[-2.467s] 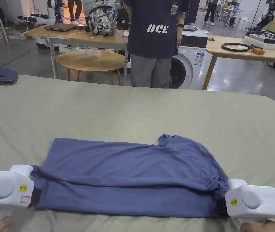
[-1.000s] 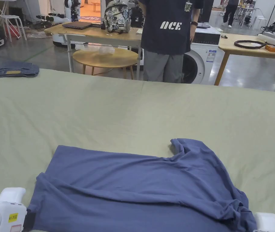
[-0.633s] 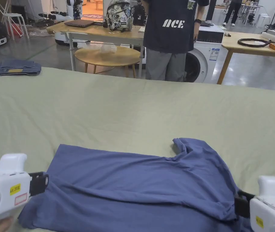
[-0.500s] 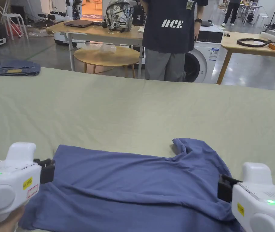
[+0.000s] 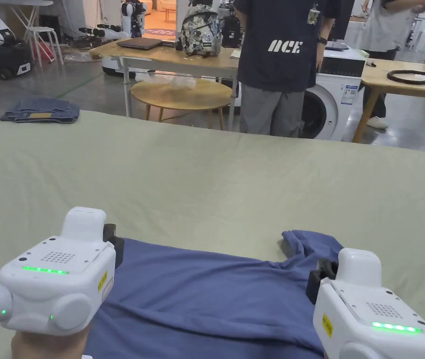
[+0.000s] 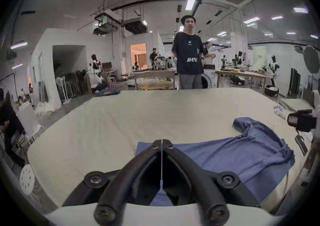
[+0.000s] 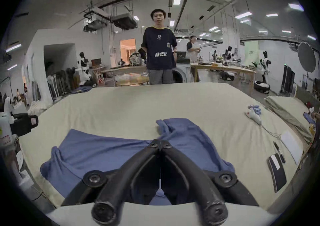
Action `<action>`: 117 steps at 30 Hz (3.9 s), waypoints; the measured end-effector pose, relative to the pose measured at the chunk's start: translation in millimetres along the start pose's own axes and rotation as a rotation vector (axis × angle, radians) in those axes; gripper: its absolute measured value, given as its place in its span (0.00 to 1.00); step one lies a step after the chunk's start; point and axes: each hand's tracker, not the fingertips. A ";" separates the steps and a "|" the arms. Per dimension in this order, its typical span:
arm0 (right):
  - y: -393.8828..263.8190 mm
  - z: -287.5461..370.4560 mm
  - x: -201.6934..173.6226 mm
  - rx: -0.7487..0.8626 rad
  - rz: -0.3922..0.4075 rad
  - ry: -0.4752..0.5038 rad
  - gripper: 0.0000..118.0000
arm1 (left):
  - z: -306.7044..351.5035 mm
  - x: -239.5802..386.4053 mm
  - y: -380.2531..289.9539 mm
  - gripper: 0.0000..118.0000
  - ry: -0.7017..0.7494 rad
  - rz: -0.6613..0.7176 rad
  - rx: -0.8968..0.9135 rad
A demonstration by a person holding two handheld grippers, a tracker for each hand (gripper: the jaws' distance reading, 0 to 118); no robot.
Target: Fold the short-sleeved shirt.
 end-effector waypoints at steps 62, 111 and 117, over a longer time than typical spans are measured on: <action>32.5 -293.8 163.8 -0.775 0.031 -0.096 0.50 | -178.7 -65.4 29.5 0.00 -0.078 0.102 -0.531; -73.9 10.5 162.7 -0.659 0.109 -0.171 0.00 | -4.9 -103.7 -106.3 0.00 -0.133 0.121 -0.685; -95.8 -4.2 166.1 -0.673 0.103 -0.179 0.00 | -13.7 -102.9 -109.7 0.00 -0.120 0.123 -0.700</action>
